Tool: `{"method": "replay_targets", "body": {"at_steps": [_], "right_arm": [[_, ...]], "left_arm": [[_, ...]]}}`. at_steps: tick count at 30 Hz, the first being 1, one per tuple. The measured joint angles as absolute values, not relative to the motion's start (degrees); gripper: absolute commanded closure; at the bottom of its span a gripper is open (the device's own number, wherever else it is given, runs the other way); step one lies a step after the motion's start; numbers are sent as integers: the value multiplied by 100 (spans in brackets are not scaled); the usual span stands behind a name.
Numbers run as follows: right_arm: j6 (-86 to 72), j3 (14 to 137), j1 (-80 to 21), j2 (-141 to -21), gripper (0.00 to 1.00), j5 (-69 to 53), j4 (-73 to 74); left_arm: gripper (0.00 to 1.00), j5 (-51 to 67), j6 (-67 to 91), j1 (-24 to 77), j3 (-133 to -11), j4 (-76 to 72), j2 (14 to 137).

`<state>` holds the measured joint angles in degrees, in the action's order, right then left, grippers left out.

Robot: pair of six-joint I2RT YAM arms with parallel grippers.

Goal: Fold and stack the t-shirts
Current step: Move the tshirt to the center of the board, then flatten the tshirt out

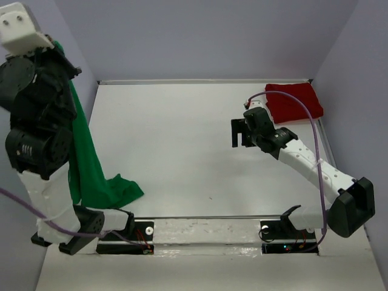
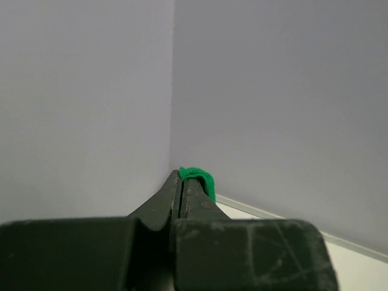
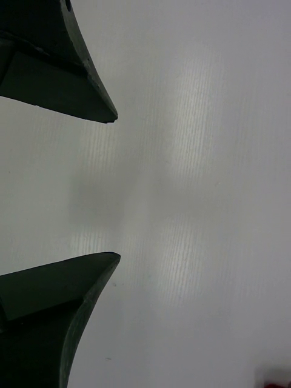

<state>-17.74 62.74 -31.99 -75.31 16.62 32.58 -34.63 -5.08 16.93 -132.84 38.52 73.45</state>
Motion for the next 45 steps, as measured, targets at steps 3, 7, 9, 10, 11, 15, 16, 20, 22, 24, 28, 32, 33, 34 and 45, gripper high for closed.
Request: {"method": "replay_targets", "body": {"at_steps": [3,7,9,10,11,15,16,20,22,24,28,32,33,34,45], "right_arm": [[-1780,6211,-3199,-7413,7,1721,3251],[-1848,6099,-3199,-7238,7,1811,3269],[-1911,6097,-3199,-7210,7,1839,3299],[-1953,6097,-3199,-7194,7,1855,3306],[-1975,6097,-3199,-7183,7,1868,3310],[-2062,6097,-3199,-7146,7,1907,3317],[-2080,6099,-3201,-7146,7,1914,3326],[-2119,6099,-3256,-7190,7,1957,3424],[-2139,6099,-3280,-7229,7,1955,3448],[-2167,6101,-3319,-7273,7,1957,3448],[-2206,6112,-3448,-7406,7,1966,3452],[-2224,6156,-3548,-7592,7,1977,3452],[-2228,6167,-3588,-7631,7,1992,3457],[-2235,6178,-3616,-7658,7,2008,3465],[-2281,6993,-3830,-7682,100,3282,3859]], "left_arm": [[100,-2912,-281,1706,-14057,3922,8394],[100,-2196,-1,1896,-14199,3907,9553],[100,-1806,104,2102,-14191,3874,10368],[100,-1608,150,2224,-14180,3874,10787],[100,-1400,180,2342,-14173,3887,11168],[100,-880,248,2714,-14046,3977,12237],[100,-760,266,2773,-13990,3997,12398],[100,-390,311,2993,-13701,3940,12510],[100,-285,320,3039,-13692,3809,12462],[100,-259,322,3041,-13692,3750,12363],[100,-574,338,2982,-13657,3715,11937],[100,-1175,276,2877,-13340,3719,10949],[100,-1361,237,2805,-13299,3734,10591],[100,-1483,213,2759,-13288,3752,10337],[100,-3017,80,1402,-12884,3712,7072]]}}
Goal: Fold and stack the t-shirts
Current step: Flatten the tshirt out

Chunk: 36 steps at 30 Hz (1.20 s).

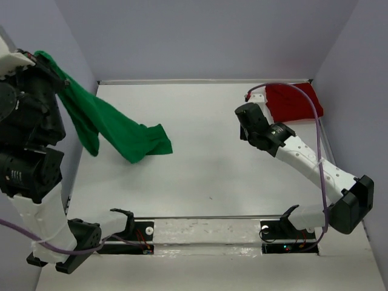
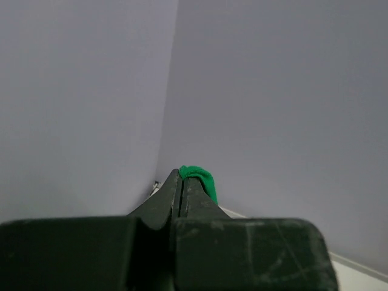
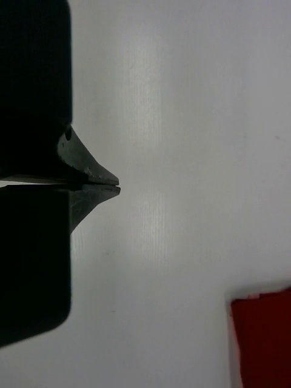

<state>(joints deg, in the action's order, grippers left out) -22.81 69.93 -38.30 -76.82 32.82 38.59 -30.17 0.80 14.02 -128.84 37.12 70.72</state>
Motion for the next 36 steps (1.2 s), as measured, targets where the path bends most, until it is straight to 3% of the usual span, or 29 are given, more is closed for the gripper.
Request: {"method": "replay_targets", "body": {"at_steps": [9,15,21,26,27,28,29,31,36], "right_arm": [[-1809,7988,-3830,-7481,100,4027,3863],[-1782,7988,-3830,-7454,100,4036,3911],[-1994,7977,-3830,-7452,100,4215,4062],[-2150,7990,-3830,-7452,100,4576,4224],[-2156,7996,-3830,-7452,100,4613,4244],[-2165,8009,-3830,-7452,100,4644,4272],[-2174,8020,-3830,-7452,100,4670,4292],[-2213,8047,-3830,-7454,100,4705,4329],[-2316,8064,-3830,-7476,100,4713,4425]], "left_arm": [[100,-4099,-467,1603,-12750,3802,6545],[100,-4370,-652,2082,-13605,3839,6938],[100,-3190,-215,2115,-14223,3618,8009],[100,-1916,215,2805,-14431,3225,10066],[94,-1772,246,2956,-14621,3173,10551],[33,-1538,292,3048,-14789,3186,10984],[1,-1155,353,3238,-14969,3192,11848],[1,-792,443,3463,-14770,3293,12573],[1,-589,508,3861,-13437,3542,12584]]}}
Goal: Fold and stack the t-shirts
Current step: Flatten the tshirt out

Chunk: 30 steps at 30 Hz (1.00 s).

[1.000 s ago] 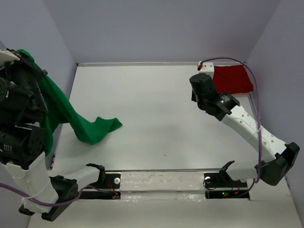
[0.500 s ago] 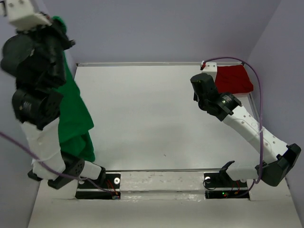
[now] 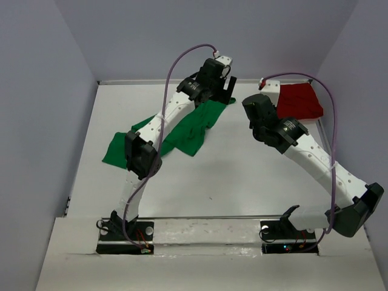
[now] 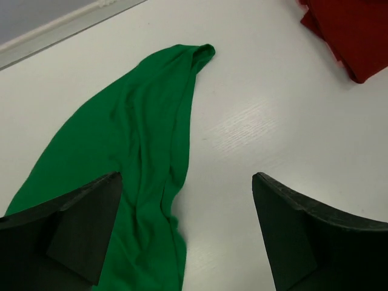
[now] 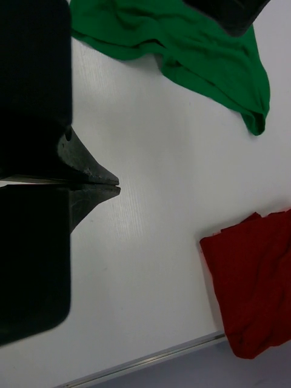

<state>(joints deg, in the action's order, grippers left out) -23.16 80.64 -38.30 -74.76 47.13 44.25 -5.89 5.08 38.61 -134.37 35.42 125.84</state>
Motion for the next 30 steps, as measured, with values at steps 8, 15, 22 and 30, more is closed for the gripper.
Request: {"method": "replay_targets", "body": {"at_steps": [8,15,22,30], "right_arm": [[-2349,8206,-3839,-7835,100,4386,4458],[-2001,7955,-3839,-7898,26,3133,4274],[-1695,7741,-3839,-8560,31,1194,4080],[-1570,8239,-4230,-10313,52,-202,4023]], "left_arm": [[1,-1398,460,3780,-13404,3465,10420],[1,-2880,790,3612,-12654,3345,8593],[1,-3065,1396,3168,-9966,3332,8466],[1,-2958,1791,2742,-8667,3575,8635]]}}
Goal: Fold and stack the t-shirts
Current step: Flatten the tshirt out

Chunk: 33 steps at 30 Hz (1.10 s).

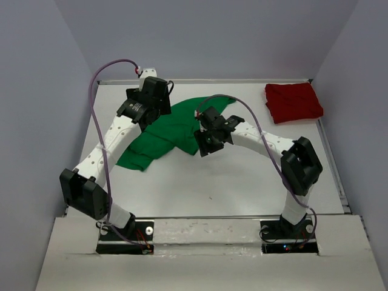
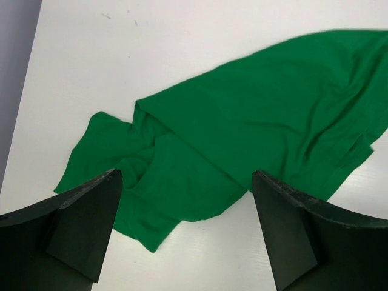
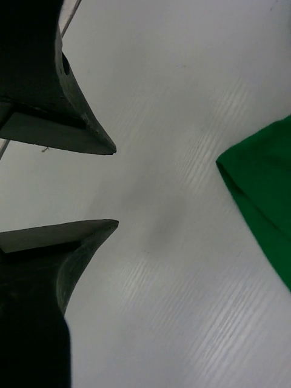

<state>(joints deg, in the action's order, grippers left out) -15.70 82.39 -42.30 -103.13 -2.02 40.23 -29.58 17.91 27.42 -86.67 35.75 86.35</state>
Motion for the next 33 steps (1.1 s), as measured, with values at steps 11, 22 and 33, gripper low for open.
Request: {"method": "replay_targets", "body": {"at_steps": [11,22,33], "right_arm": [[-1452,9391,-4617,-11498,51,-733,4007],[-1212,10250,-4615,-12366,48,-731,4077],[-1107,10840,-4486,-12901,45,-687,4171]], "left_arm": [[1,-2895,1815,2689,-8667,3251,8093],[1,-2766,1798,2689,-8534,3179,8040],[1,-2720,1741,2655,-8197,3148,7682]]}}
